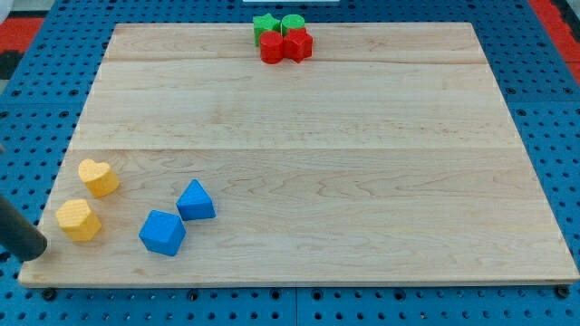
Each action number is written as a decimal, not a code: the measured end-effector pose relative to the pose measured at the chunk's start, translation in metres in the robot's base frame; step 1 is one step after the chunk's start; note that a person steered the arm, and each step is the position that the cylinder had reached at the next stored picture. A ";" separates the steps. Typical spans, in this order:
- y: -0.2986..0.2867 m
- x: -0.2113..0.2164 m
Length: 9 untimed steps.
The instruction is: Move the yellow blocks left to the blue blocks
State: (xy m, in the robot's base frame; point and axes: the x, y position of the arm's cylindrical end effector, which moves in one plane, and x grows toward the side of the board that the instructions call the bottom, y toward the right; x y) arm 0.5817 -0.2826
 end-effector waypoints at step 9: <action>0.055 0.018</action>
State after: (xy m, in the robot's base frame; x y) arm 0.5997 -0.2277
